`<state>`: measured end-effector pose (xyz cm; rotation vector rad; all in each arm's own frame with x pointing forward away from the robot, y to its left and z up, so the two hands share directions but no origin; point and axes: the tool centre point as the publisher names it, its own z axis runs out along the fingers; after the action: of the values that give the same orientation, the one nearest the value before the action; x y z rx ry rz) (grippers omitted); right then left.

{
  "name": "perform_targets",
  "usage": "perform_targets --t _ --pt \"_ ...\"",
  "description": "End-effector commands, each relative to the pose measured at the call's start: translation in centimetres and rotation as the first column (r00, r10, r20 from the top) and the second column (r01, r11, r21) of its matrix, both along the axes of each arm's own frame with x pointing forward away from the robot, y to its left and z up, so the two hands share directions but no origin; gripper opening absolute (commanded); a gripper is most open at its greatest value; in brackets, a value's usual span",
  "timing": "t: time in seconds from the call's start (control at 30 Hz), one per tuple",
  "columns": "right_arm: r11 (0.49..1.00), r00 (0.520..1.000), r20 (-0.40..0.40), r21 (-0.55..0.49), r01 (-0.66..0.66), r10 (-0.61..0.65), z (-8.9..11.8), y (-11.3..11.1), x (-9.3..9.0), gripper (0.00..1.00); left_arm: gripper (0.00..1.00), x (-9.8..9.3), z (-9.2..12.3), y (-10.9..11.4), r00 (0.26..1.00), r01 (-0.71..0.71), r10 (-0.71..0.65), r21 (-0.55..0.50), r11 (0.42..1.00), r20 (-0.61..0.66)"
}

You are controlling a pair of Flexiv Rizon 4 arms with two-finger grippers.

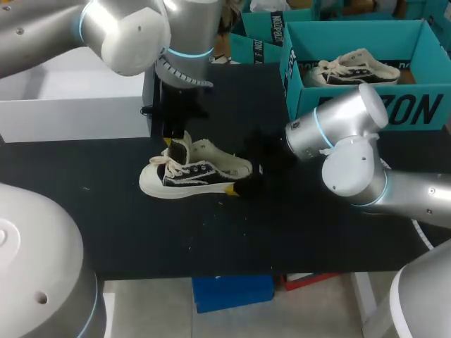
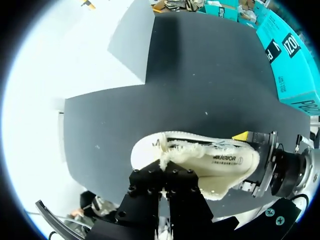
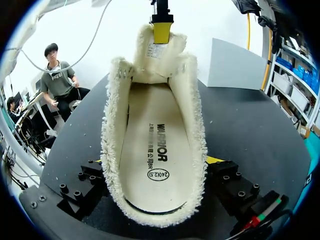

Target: Take the shoe out of the shoebox, open the shoe tongue, remove and reinsert the insole, then place the shoe into the shoebox

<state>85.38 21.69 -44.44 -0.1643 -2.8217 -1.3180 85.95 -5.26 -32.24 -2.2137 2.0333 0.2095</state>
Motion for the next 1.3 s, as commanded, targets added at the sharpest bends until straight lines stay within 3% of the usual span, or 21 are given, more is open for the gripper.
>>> perform_targets --t 0.03,0.37,0.63,0.7,0.77,0.83,1.0,1.17,1.3 --pt "1.000 1.000 0.000 -0.002 0.002 -0.002 -0.1 0.1 0.0 0.00 0.00 -0.7 0.1 1.7 1.000 0.007 -0.003 -0.150 0.989 0.028" --pt "1.000 1.000 0.000 -0.002 0.002 -0.002 -0.1 0.1 0.0 0.00 0.00 -1.3 -0.6 3.0 1.000 0.011 -0.006 -0.209 0.978 0.026" --pt "1.000 1.000 0.000 -0.002 0.002 -0.002 -0.1 0.1 0.0 0.00 0.07 -1.5 -0.9 3.2 0.999 0.024 -0.018 -0.232 0.972 0.029" --pt "1.000 1.000 0.000 -0.002 0.002 -0.002 -0.1 0.1 0.0 0.00 0.15 -1.5 -1.1 3.2 1.000 0.021 -0.016 -0.230 0.973 0.023" --pt "1.000 1.000 0.000 -0.002 0.002 -0.002 -0.1 0.1 0.0 0.00 0.38 -1.5 -1.3 3.2 1.000 0.016 -0.013 -0.225 0.974 0.013" --pt "1.000 1.000 0.000 -0.002 0.002 -0.002 -0.1 0.1 0.0 0.00 1.00 -1.4 -1.3 3.2 1.000 0.012 -0.013 -0.221 0.975 0.001" --pt "1.000 1.000 0.000 -0.002 0.002 -0.002 -0.1 0.1 0.0 0.00 1.00 -0.8 0.1 3.2 0.994 0.040 -0.067 -0.281 0.959 -0.088" --pt "1.000 1.000 0.000 -0.002 0.002 -0.002 -0.1 0.1 0.0 0.00 1.00 -0.3 3.4 3.0 0.953 0.186 -0.256 -0.356 0.916 -0.161" --pt "1.000 1.000 0.000 -0.002 0.002 -0.002 -0.1 0.1 0.0 0.00 1.00 0.0 5.8 2.2 0.854 0.380 -0.479 -0.385 0.841 -0.203"
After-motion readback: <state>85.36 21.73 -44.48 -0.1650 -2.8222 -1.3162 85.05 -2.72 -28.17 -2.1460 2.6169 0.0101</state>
